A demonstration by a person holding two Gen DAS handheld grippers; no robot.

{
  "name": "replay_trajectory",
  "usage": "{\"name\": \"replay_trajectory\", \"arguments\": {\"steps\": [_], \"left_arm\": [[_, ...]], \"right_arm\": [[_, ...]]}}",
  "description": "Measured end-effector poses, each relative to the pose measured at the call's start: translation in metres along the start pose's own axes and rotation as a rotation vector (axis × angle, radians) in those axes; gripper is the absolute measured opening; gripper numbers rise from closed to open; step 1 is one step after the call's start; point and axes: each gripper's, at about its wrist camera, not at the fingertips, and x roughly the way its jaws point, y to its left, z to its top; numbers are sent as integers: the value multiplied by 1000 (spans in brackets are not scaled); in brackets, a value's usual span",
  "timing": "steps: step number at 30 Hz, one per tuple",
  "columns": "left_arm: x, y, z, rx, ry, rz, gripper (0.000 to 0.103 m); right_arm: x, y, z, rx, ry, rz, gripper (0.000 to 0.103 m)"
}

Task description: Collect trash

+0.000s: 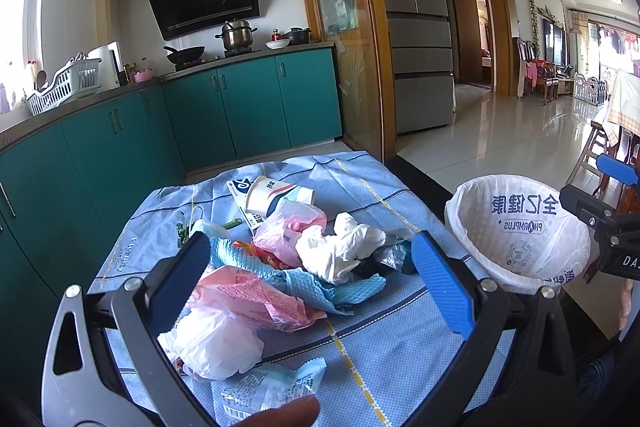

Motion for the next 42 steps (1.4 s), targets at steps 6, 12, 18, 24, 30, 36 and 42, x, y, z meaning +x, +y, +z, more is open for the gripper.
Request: {"name": "replay_trajectory", "arguments": {"steps": [6, 12, 18, 24, 30, 36, 42], "left_arm": [[0, 0, 0, -1, 1, 0, 100], [0, 0, -1, 0, 2, -1, 100], [0, 0, -1, 0, 3, 0, 100], [1, 0, -2, 1, 3, -1, 100], [1, -1, -1, 1, 4, 0, 100], [1, 0, -3, 0, 4, -1, 100], [2, -1, -3, 2, 4, 1, 100]], "right_arm": [[0, -1, 0, 1, 1, 0, 100], [0, -1, -1, 0, 1, -2, 100], [0, -1, -1, 1, 1, -1, 100], [0, -1, -1, 0, 1, -2, 100], [0, -3, -3, -2, 1, -5, 100], [-1, -4, -3, 0, 1, -4, 100], [-1, -3, -2, -2, 2, -5, 100]]}}
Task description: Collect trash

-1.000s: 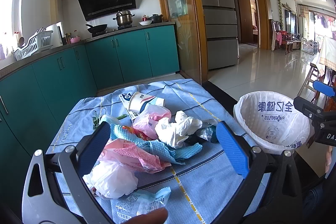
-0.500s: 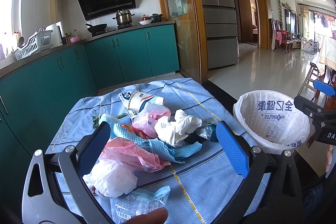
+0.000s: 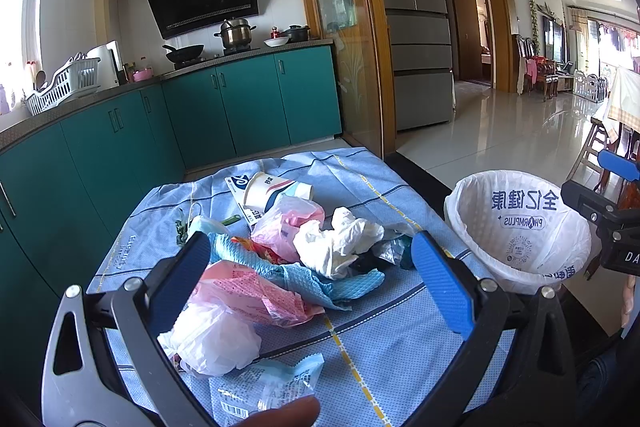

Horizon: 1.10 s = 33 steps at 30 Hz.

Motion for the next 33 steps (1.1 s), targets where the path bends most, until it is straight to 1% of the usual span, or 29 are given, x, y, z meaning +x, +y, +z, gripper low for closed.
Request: {"name": "replay_trajectory", "arguments": {"steps": [33], "left_arm": [[-2, -4, -8, 5, 5, -5, 100]], "right_arm": [[0, 0, -1, 0, 3, 0, 100]]}}
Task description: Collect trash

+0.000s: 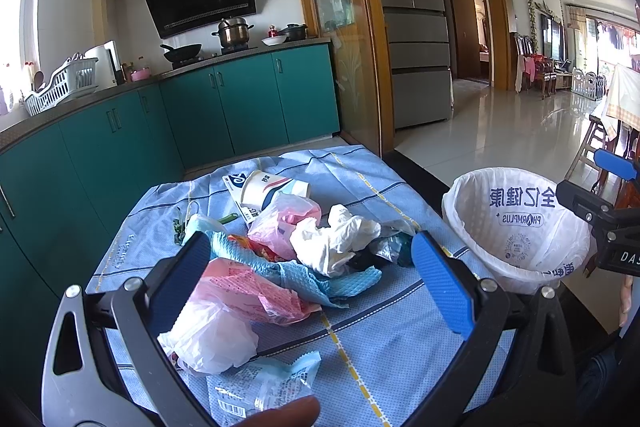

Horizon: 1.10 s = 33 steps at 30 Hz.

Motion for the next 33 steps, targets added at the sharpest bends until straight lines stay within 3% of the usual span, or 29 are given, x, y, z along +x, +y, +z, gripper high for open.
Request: {"name": "replay_trajectory", "arguments": {"steps": [33], "left_arm": [[2, -2, -1, 6, 8, -2, 100]], "right_arm": [[-1, -1, -3, 2, 3, 0, 100]]}}
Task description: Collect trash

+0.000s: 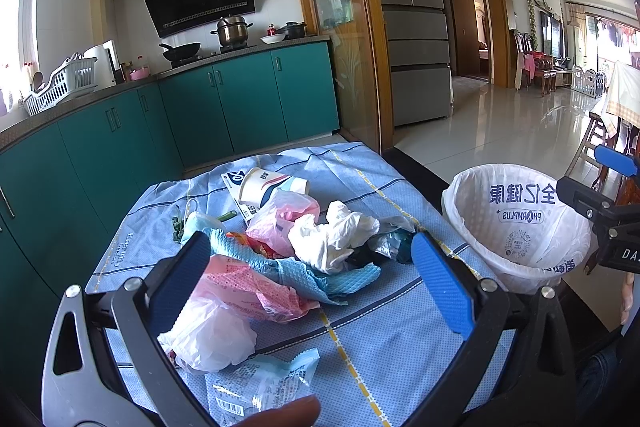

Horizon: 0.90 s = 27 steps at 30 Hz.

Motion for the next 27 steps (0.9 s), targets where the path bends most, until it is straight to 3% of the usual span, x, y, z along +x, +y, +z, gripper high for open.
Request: {"name": "replay_trajectory", "arguments": {"steps": [19, 22, 24, 27], "left_arm": [[-1, 7, 4, 15, 6, 24, 100], [-7, 45, 14, -18, -48, 134, 100], [-9, 88, 17, -117, -46, 215, 100], [-5, 148, 11, -292, 29, 200, 99]], "right_arm": [[5, 7, -5, -19, 29, 14, 100], [12, 13, -8, -40, 83, 67, 100], [18, 25, -14, -52, 138, 146, 100], [23, 61, -25, -74, 199, 301, 95]]}}
